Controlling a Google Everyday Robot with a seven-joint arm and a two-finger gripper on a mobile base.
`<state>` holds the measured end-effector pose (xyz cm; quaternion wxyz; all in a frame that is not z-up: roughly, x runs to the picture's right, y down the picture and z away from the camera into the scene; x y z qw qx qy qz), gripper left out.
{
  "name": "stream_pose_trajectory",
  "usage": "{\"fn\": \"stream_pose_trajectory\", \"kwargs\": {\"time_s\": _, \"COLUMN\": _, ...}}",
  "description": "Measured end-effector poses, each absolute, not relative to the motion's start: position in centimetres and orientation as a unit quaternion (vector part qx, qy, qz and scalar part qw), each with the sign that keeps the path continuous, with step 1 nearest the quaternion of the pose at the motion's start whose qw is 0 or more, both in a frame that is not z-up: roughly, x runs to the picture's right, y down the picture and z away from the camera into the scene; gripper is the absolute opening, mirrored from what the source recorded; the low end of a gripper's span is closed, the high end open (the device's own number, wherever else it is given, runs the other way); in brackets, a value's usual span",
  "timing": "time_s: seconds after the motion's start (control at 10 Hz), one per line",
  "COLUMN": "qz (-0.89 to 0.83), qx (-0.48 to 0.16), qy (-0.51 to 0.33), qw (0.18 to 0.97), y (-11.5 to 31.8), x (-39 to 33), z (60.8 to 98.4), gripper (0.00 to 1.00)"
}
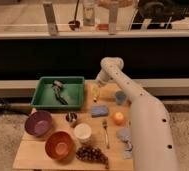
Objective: Place banana in metal cup
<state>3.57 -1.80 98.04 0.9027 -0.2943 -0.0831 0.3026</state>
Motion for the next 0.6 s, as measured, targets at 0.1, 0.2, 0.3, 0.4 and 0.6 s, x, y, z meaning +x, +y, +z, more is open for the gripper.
{"fn": "stream_pose_trajectory", "kwargs": {"time_s": 0.1, "qz": 0.303, "qx": -0.296, "qy": -0.082, "qw": 0.902, "y": -1.4, "x": 3.5, "z": 98.4, "gripper": 0.49}}
{"fn": "stream_pose_trajectory", "kwargs": {"time_s": 0.2, "qz": 0.304, "qx": -0.296, "qy": -0.082, "qw": 0.902, "y": -1.1, "x": 3.4, "z": 98.8, "gripper": 0.49}}
{"fn": "stream_pose_trajectory", "kwargs": {"time_s": 0.3, "qz": 0.305, "qx": -0.297, "qy": -0.082, "qw": 0.901, "y": -1.1, "x": 3.3, "z": 98.7, "gripper": 0.51}}
{"fn": "stream_pose_trajectory", "kwargs": {"time_s": 0.4, "qz": 0.307, "qx": -0.297, "qy": -0.083, "qw": 0.900, "y": -1.3, "x": 3.3, "z": 98.5, "gripper": 0.57}}
{"fn": "stream_pose_trajectory", "kwargs": {"time_s": 0.6, "qz": 0.307, "qx": -0.295, "qy": -0.084, "qw": 0.901, "y": -1.8, "x": 3.4, "z": 97.0, "gripper": 0.68}}
